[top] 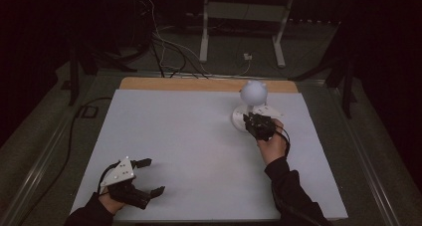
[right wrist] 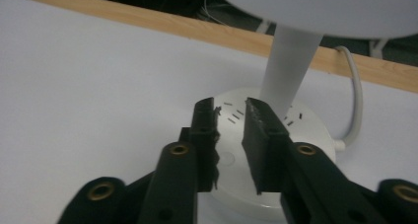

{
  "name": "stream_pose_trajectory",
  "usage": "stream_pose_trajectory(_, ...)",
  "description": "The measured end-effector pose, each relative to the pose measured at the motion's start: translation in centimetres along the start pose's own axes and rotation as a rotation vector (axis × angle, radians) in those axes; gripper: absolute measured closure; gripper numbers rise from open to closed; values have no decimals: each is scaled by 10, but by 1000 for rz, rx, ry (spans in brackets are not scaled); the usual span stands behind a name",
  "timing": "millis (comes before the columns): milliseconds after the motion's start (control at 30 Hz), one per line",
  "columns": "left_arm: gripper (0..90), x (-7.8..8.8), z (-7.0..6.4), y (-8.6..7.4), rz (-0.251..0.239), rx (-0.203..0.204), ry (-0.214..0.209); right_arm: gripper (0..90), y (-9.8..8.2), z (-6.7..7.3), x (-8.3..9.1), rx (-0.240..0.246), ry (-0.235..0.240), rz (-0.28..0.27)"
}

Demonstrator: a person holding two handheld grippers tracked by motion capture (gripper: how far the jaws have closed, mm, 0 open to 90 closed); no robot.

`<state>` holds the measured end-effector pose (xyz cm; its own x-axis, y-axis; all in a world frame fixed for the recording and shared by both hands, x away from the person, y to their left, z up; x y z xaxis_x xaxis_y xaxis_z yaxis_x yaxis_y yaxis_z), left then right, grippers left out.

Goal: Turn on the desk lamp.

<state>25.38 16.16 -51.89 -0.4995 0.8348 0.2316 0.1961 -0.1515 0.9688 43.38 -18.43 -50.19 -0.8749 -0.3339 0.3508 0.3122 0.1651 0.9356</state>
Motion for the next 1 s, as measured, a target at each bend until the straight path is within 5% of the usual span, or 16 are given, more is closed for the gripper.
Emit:
stream_pose_trajectory(267,3,0,0,0,3,-1,2,896,-8,-3,-8,8,-38,36)
stream_pose_trajectory(1000,3,0,0,0,1,0,-1,900,-26,0,-30,35,-27,109)
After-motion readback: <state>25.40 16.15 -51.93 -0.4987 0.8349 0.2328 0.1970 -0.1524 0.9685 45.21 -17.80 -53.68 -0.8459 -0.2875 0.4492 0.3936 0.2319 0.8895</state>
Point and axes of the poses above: each handheld gripper's, and its own axes: x roughly backward along the jaws, y roughly out of its top, z roughly to its left, the point moved 6 cm from there along -x, roughly forward along the jaws, and after that the axes turned 10 degrees about -z, right-handed, at the moved point
